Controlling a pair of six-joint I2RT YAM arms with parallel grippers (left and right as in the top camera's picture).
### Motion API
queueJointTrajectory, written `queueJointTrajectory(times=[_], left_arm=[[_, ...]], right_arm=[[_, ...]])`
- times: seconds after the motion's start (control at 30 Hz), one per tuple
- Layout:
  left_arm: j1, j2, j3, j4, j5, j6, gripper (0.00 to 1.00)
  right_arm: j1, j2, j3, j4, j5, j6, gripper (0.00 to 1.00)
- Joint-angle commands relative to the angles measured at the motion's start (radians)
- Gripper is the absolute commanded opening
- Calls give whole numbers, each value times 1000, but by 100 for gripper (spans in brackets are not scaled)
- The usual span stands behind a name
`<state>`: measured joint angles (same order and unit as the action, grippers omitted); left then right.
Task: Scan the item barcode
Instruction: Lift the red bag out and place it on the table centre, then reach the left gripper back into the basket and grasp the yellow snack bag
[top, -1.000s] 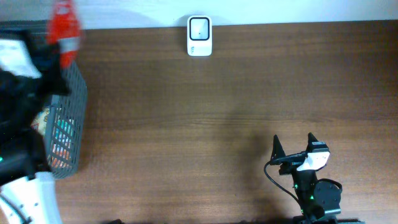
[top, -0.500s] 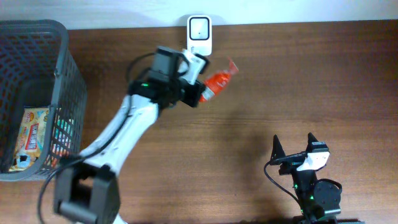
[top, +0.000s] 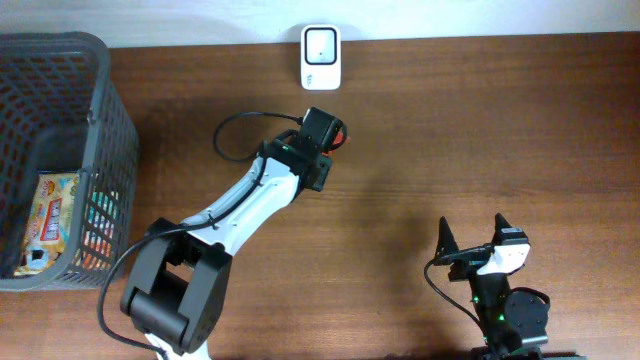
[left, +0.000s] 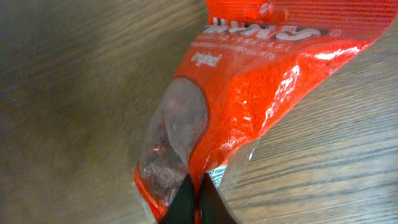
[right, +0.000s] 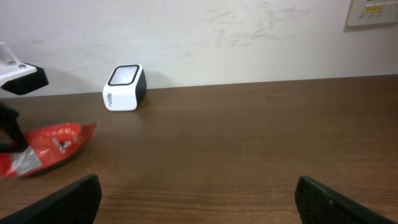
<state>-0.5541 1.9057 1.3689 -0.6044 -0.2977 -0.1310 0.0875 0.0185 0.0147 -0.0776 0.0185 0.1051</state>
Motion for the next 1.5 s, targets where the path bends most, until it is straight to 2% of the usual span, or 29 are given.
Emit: queueJointTrajectory(times=[0.0,0.03,0.1,0.13,0.23,0.3,0.37,0.43,0.47,0.5,0.57,0.6,0.7,0.8,0.9,0.97,1.03,1.1,1.17,1.3,1.47], left_arm=[[-34,-3,21,-8,-9,-40,68],[-35,-5,37,-18,10,-40,70],[-17,-22,143,-104,110,-40,92],[16,-39,243,-179,154,-40,99],[151,-89,582,-390,163,-22,99],[261,-113,744,-457,161,12,99],[456,-136,893,-500,135,13,99],[626,-152,937,-533,92,13,100],[769,-155,937,-578,43,13,89],[837,-150,933,-611,25,13,85],[964,-131,916,-693,24,13,85],[1011,-119,901,-726,42,13,79],[1112,-67,773,-739,129,55,87],[1114,-22,549,-628,130,161,85],[1113,0,370,-544,124,197,89],[1114,13,206,-438,79,232,90],[1115,13,117,-349,10,242,89],[1114,13,56,-259,-6,242,89],[1114,13,24,-193,-6,242,79],[1115,13,2,-148,-5,242,66],[1120,13,3,-117,-5,241,65]], right_arm=[[-3,-5,-9,-2,1,3,98],[-3,-5,-9,-2,1,3,98],[-3,-5,-9,-2,1,3,98],[-3,-5,-9,-2,1,3,99],[-3,-5,-9,-2,1,3,98],[-3,-5,-9,-2,1,3,98],[-3,-5,-9,-2,1,3,98],[-3,-5,-9,-2,1,3,99],[-3,-5,-9,-2,1,3,98],[-3,-5,-9,-2,1,3,99],[-3,-5,-9,-2,1,3,98],[-3,-5,-9,-2,1,3,99],[-3,-5,-9,-2,1,3,99],[-3,-5,-9,-2,1,3,98],[-3,-5,-9,-2,1,3,99],[-3,-5,-9,-2,1,3,99],[-3,-5,-9,-2,1,3,98],[-3,-5,-9,-2,1,3,99],[-3,-5,-9,-2,1,3,98],[-3,-5,-9,-2,1,3,99],[-3,-5,-9,-2,1,3,98]])
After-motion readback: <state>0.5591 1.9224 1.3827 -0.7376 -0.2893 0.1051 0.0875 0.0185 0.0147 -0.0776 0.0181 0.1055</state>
